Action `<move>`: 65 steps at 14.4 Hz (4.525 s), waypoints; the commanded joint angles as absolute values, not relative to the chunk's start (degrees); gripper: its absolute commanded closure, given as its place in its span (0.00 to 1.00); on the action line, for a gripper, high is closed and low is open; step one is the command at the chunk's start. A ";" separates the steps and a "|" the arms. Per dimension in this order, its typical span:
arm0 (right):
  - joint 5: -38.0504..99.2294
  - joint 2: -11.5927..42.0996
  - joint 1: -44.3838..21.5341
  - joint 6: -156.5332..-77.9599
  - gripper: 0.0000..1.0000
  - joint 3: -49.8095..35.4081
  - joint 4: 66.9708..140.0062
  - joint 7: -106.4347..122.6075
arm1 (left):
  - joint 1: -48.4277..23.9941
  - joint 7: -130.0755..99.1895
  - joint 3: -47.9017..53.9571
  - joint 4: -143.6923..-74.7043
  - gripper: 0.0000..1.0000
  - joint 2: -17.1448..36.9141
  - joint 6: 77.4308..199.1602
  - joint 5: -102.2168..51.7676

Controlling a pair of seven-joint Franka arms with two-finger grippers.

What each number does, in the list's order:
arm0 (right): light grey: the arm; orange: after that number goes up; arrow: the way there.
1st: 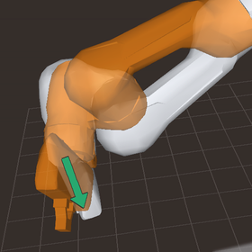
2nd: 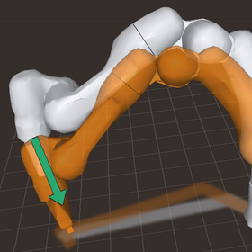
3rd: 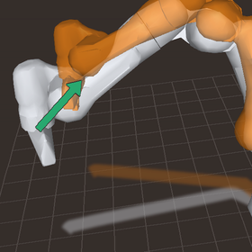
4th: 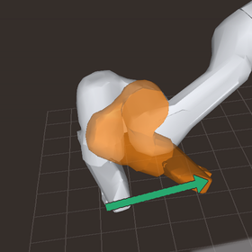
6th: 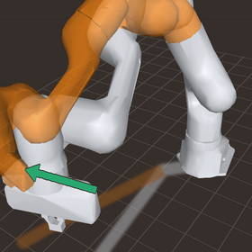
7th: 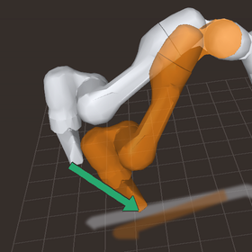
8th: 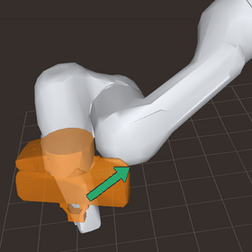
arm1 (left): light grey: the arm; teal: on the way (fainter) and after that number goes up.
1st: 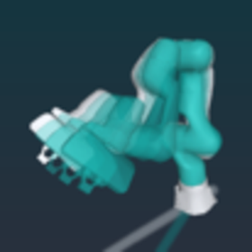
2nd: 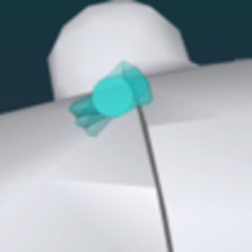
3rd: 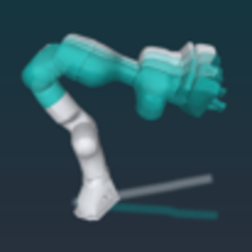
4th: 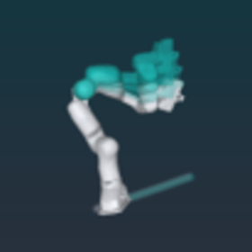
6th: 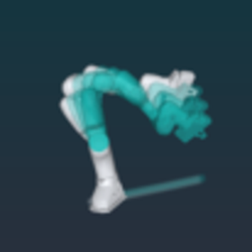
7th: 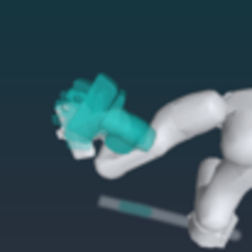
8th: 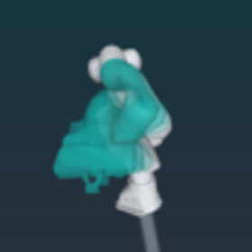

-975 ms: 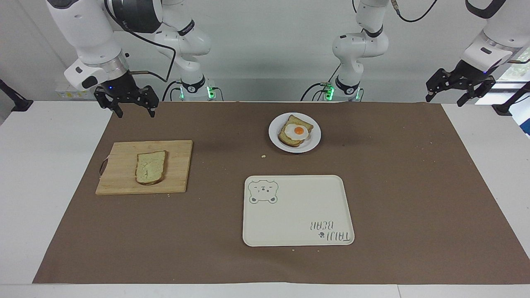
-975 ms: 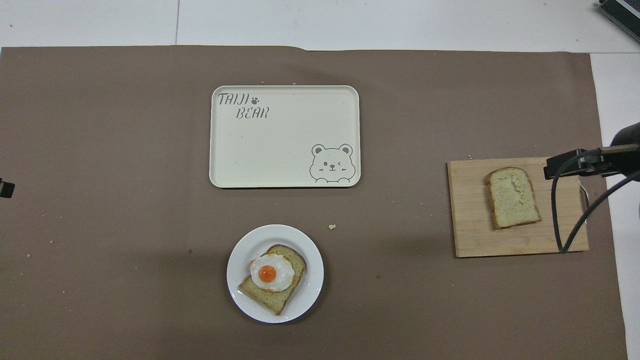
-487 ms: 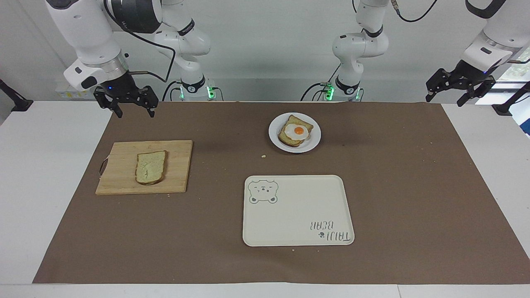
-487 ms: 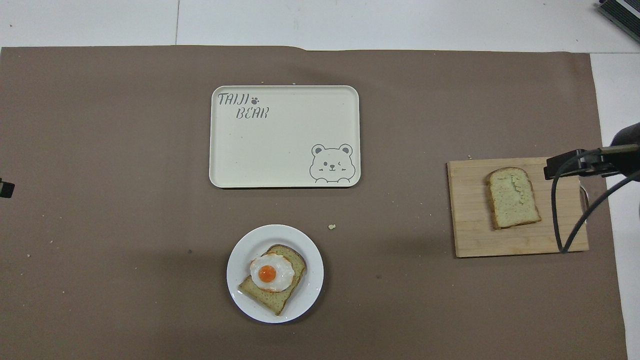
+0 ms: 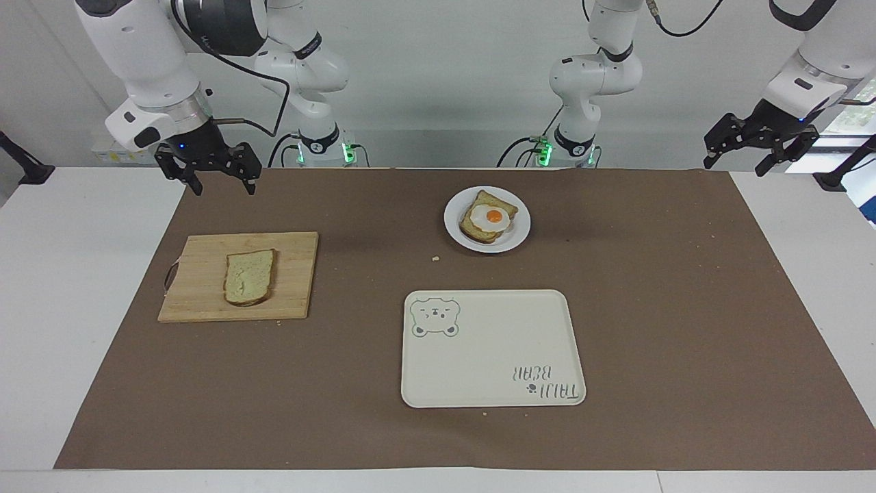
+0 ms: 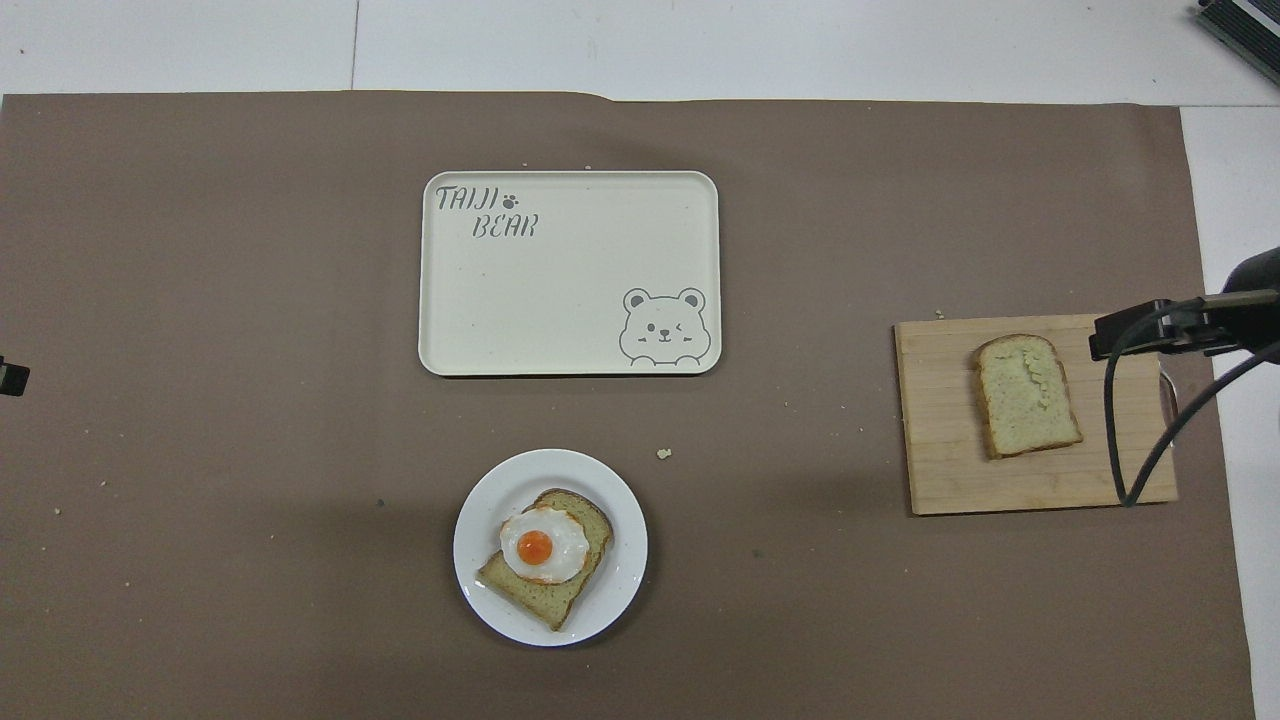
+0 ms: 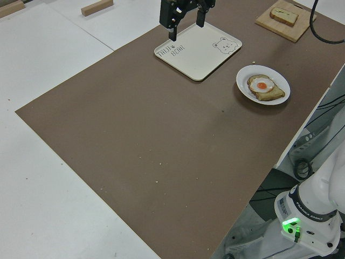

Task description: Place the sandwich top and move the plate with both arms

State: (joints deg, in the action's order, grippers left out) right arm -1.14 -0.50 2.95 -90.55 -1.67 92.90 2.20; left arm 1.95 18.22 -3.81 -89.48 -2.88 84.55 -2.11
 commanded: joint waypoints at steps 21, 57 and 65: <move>-0.18 1.49 8.08 -106.77 0.00 -1.76 105.55 8.61 | 2.46 18.81 -3.34 -89.74 0.00 -3.60 83.67 -1.32; 10.11 12.22 16.79 -118.23 1.00 -2.20 111.72 23.04 | 2.46 18.81 -3.34 -89.74 0.00 -3.60 83.67 -1.32; 16.69 6.34 10.91 -105.22 1.00 -2.90 105.56 9.26 | 2.46 18.81 -3.34 -89.74 0.00 -3.60 83.67 -1.32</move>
State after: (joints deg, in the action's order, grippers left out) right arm 15.04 8.98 12.35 -107.65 -2.54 105.53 14.16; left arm 1.95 18.21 -3.81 -89.48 -2.88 84.55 -2.11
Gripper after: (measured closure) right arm 0.921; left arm 0.000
